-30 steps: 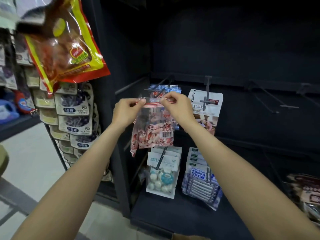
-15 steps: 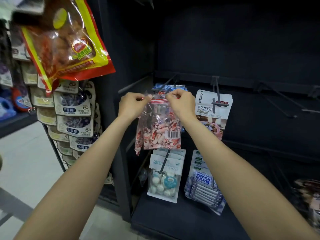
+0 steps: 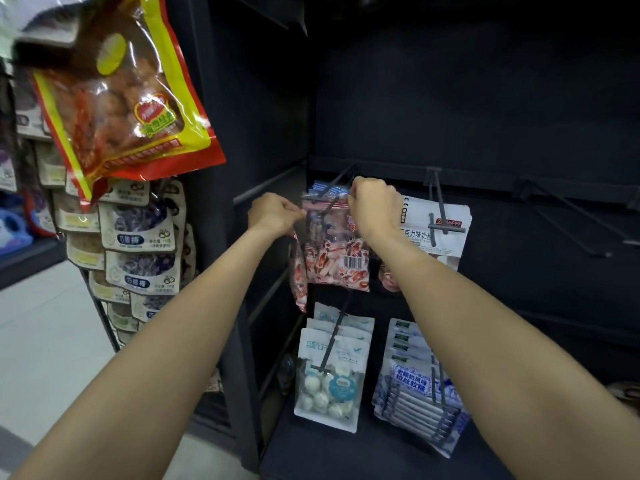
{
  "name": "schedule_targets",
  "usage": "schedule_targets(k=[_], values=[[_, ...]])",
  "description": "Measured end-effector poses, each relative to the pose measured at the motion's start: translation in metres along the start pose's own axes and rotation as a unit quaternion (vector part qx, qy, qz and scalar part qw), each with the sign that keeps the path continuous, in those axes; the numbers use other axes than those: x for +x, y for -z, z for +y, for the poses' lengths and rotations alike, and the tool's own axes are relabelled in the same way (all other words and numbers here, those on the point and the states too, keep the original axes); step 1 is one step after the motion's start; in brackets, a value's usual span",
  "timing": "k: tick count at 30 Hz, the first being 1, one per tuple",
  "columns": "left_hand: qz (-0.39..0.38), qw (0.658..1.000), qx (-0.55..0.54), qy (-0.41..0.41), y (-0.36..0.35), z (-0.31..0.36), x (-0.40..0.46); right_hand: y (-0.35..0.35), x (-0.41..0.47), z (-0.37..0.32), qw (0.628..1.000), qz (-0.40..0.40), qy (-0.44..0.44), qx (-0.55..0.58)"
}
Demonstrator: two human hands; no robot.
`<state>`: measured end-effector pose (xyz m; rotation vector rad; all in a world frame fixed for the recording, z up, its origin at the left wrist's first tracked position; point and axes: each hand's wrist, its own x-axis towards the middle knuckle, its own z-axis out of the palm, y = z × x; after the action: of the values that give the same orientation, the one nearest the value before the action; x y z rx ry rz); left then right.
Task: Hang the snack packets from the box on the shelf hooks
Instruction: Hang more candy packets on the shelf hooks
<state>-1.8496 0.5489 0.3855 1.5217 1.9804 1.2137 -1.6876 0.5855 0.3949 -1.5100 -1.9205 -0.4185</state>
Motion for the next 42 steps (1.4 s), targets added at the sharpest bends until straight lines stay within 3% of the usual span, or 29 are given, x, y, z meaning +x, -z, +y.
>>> schedule_targets(k=[4,7,9,11,14,17,21,25,29,33,39,42], values=[[-0.034,0.991,-0.118,0.053,0.015,-0.007,-0.016,-0.005,-0.015,0.002,0.999,0.031,-0.002,0.025],[-0.075,0.980,-0.174,0.057,0.024,-0.002,-0.038,-0.002,-0.062,-0.007,0.974,0.090,0.014,0.210],[-0.088,0.983,-0.161,0.015,0.028,0.003,-0.054,0.006,-0.092,-0.014,0.939,0.023,0.038,0.341],[-0.104,0.983,-0.147,-0.020,0.032,0.010,-0.068,0.015,-0.105,-0.020,0.919,-0.063,0.032,0.387],[-0.096,0.990,-0.078,-0.064,0.038,0.015,-0.077,0.027,-0.102,-0.025,0.919,-0.034,-0.005,0.393],[-0.007,0.988,0.062,-0.142,0.043,0.015,-0.074,0.035,-0.091,-0.027,0.918,0.013,-0.050,0.392],[-0.048,0.983,0.038,-0.175,0.037,0.011,-0.061,0.039,-0.079,-0.022,0.905,-0.010,-0.139,0.403],[-0.059,0.988,-0.023,-0.140,0.024,0.008,-0.048,0.031,-0.072,-0.019,0.898,-0.029,-0.178,0.401],[-0.137,0.974,-0.117,-0.136,0.028,0.004,-0.045,0.026,-0.068,-0.019,0.899,-0.030,-0.184,0.397],[-0.132,0.972,-0.128,-0.144,0.029,0.001,-0.040,0.016,-0.063,-0.016,0.896,-0.013,-0.179,0.406],[-0.045,0.984,-0.079,-0.156,0.002,-0.002,-0.017,0.008,-0.053,-0.008,0.935,-0.004,-0.165,0.313],[0.036,0.986,-0.022,-0.158,-0.013,-0.002,0.004,0.008,-0.039,0.000,0.977,0.023,-0.092,0.194]])
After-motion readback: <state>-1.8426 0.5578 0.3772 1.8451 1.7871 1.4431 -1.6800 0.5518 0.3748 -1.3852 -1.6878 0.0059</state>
